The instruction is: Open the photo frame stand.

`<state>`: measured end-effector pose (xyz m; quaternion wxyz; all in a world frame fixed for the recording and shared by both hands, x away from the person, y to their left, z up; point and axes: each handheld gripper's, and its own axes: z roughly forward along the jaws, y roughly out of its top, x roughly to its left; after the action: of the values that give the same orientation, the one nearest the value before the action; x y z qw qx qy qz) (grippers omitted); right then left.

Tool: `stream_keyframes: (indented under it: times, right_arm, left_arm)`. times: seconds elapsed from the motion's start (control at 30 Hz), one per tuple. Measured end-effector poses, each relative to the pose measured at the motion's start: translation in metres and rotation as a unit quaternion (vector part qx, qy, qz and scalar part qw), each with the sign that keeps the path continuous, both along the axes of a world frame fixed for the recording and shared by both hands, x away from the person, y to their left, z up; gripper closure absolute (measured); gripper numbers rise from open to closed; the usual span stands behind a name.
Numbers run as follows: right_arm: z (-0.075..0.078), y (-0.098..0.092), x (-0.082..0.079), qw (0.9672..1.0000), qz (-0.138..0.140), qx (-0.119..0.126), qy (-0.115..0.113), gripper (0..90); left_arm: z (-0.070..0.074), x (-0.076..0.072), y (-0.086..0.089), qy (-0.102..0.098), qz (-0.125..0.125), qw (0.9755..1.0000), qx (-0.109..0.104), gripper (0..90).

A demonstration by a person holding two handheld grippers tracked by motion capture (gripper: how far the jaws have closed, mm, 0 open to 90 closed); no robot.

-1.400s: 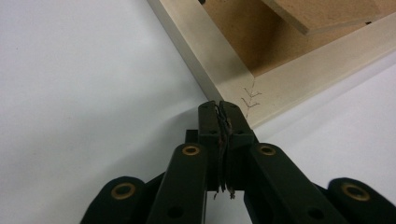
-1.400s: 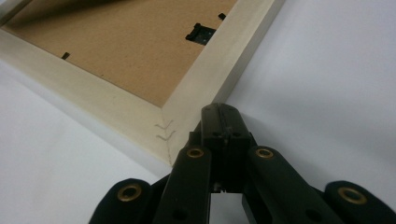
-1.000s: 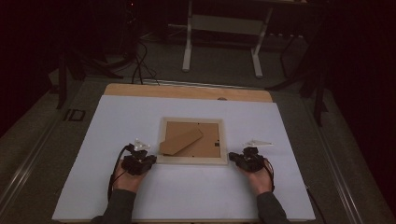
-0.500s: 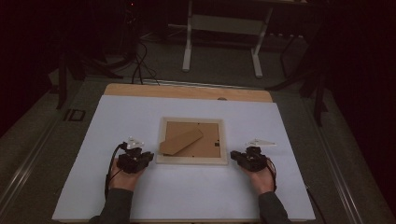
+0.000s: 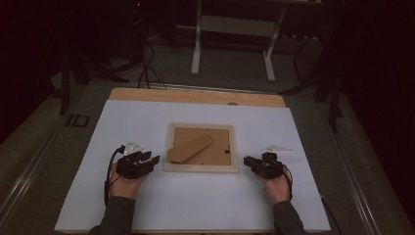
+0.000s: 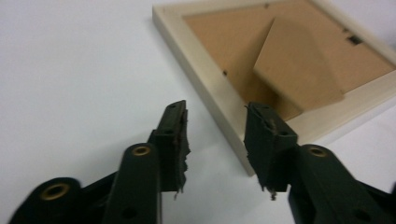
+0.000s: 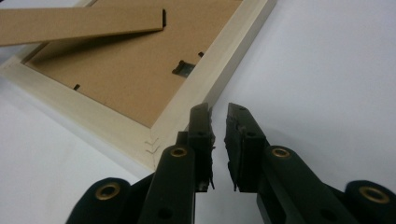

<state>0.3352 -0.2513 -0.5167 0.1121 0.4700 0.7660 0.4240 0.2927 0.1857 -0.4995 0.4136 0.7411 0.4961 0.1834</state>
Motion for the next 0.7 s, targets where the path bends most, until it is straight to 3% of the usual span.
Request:
stream_keyframes:
  times: [0.17,0.33,0.4,0.43,0.5,0.6,0.7]
  right_arm:
    - [0.001,0.0,0.0,1.0,-0.001,0.003,-0.002,77.0]
    - [0.001,-0.001,0.0,1.0,-0.001,0.005,-0.001,74.2]
    - [0.001,-0.001,0.0,1.0,0.0,0.005,-0.002,73.5]
    - [0.0,-0.003,0.0,0.9999,-0.005,0.01,0.001,72.5]
    - [0.0,-0.004,-0.001,0.9999,-0.007,0.012,0.0,72.0]
    - [0.001,-0.006,-0.001,0.9999,-0.009,0.014,0.0,71.6]
    - [0.001,-0.006,-0.001,0.9998,-0.01,0.016,0.0,71.1]
  left_arm:
    - [0.008,-0.003,-0.003,-0.011,-0.006,0.9998,0.013,51.0]
    - [0.015,-0.003,-0.01,-0.02,-0.017,0.9994,0.023,49.6]
    - [0.016,-0.002,-0.01,-0.02,-0.016,0.9994,0.021,49.7]
    - [0.023,0.0,-0.007,-0.02,-0.013,0.9997,0.001,50.0]
    - [0.027,0.001,-0.006,-0.023,-0.015,0.9996,-0.009,50.2]
    - [0.033,0.005,-0.009,-0.018,-0.023,0.9995,-0.011,50.1]
    - [0.04,0.011,-0.016,0.002,-0.049,0.9988,-0.003,49.8]
